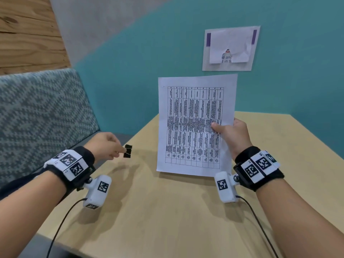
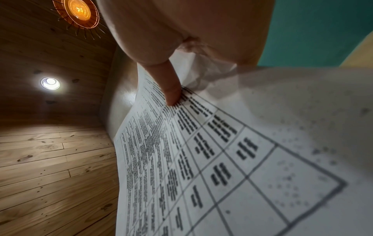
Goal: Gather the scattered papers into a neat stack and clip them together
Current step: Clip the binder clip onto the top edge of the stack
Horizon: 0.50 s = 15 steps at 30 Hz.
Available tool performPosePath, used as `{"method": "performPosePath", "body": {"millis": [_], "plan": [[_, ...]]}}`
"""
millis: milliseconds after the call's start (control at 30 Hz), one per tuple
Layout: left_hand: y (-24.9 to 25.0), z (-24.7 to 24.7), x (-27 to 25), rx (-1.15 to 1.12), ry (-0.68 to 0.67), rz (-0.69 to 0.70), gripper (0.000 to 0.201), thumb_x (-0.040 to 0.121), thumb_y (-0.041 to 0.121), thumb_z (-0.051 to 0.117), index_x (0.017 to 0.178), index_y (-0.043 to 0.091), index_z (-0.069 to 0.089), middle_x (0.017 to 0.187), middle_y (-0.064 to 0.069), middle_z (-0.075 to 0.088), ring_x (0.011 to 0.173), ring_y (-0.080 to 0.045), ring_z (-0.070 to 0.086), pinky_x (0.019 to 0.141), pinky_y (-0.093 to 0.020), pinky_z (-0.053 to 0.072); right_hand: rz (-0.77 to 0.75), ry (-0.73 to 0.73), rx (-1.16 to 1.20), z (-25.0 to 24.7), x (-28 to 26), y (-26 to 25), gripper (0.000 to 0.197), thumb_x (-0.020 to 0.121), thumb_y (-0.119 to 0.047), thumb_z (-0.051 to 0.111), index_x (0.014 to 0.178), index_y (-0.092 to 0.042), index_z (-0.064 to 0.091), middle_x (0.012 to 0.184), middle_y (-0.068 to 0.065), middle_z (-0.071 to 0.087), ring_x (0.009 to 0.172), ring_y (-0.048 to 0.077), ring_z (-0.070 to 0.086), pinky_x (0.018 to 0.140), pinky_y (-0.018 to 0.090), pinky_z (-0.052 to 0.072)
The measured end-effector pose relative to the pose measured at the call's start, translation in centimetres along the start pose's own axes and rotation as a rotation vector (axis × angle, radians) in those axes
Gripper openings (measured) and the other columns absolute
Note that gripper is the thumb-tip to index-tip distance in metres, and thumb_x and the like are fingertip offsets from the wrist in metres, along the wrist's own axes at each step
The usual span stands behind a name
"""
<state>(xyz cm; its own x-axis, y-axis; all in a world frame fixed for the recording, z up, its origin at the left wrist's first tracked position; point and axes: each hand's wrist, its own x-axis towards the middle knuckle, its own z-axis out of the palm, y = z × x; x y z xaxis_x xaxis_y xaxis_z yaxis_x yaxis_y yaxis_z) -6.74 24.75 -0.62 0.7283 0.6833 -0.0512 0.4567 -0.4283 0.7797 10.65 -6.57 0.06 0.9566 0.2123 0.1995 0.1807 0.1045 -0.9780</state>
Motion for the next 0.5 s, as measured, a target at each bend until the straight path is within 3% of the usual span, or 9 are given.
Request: {"method": "performPosePath", "body": {"millis": [67, 133, 233, 333, 433, 500], "plan": [[1.7, -0.4, -0.5, -0.032, 0.101, 0.101, 0.036, 0.077, 0.016, 0.088, 0.099, 0.009, 0.06, 0.09, -0.012, 0.074, 0.084, -0.028, 0.071, 0.085, -0.043, 0.058, -0.002, -0.006, 0.004, 0.0, 0.0, 0.0, 0.019, 0.089, -0.004, 0.073, 0.095, -0.022, 0.071, 0.108, -0.001, 0.076, 0.106, 0.023, 0.07, 0.103, 0.048, 0.051], [3.9, -0.8, -1.6, -0.044, 0.193, 0.241, 0.048, 0.071, 0.02, 0.092, 0.101, 0.015, 0.055, 0.09, -0.005, 0.076, 0.09, -0.024, 0.072, 0.08, -0.041, 0.056, -0.006, -0.013, 0.005, 0.0, -0.1, -0.1, 0.018, 0.089, -0.004, 0.072, 0.096, -0.021, 0.071, 0.107, 0.0, 0.076, 0.106, 0.022, 0.07, 0.103, 0.047, 0.051], [7.4, -0.9, -3.6, -0.111, 0.301, 0.486, 0.061, 0.066, 0.015, 0.095, 0.099, 0.013, 0.044, 0.089, -0.009, 0.074, 0.084, -0.022, 0.073, 0.076, -0.04, 0.058, -0.02, -0.029, 0.003, -0.1, -0.2, -0.2, 0.02, 0.09, -0.003, 0.071, 0.1, -0.021, 0.071, 0.107, 0.001, 0.076, 0.105, 0.023, 0.07, 0.103, 0.047, 0.051], [10.1, -1.0, -5.0, -0.092, 0.377, 0.749, 0.066, 0.065, 0.01, 0.094, 0.097, 0.016, 0.037, 0.084, -0.008, 0.072, 0.083, -0.018, 0.074, 0.081, -0.043, 0.06, -0.046, -0.043, -0.008, 0.0, -0.2, -0.3, 0.023, 0.09, -0.001, 0.07, 0.107, -0.018, 0.071, 0.107, 0.001, 0.076, 0.103, 0.022, 0.071, 0.101, 0.046, 0.053], [12.2, -1.1, -5.7, 0.001, 0.404, 0.934, 0.065, 0.067, 0.008, 0.091, 0.091, 0.023, 0.032, 0.081, -0.001, 0.07, 0.084, -0.013, 0.073, 0.083, -0.046, 0.06, -0.074, -0.069, -0.025, 0.1, -0.2, -0.3, 0.023, 0.091, 0.0, 0.069, 0.099, -0.022, 0.07, 0.106, 0.003, 0.076, 0.101, 0.022, 0.072, 0.099, 0.044, 0.054], [13.4, -1.5, -5.9, 0.058, 0.415, 1.019, 0.065, 0.067, 0.005, 0.09, 0.09, 0.023, 0.031, 0.079, 0.0, 0.068, 0.083, -0.017, 0.073, 0.082, -0.047, 0.06, -0.092, -0.087, -0.036, 0.1, -0.2, -0.4, 0.024, 0.091, 0.0, 0.069, 0.095, -0.024, 0.069, 0.102, 0.001, 0.076, 0.096, 0.02, 0.072, 0.095, 0.041, 0.055]]}}
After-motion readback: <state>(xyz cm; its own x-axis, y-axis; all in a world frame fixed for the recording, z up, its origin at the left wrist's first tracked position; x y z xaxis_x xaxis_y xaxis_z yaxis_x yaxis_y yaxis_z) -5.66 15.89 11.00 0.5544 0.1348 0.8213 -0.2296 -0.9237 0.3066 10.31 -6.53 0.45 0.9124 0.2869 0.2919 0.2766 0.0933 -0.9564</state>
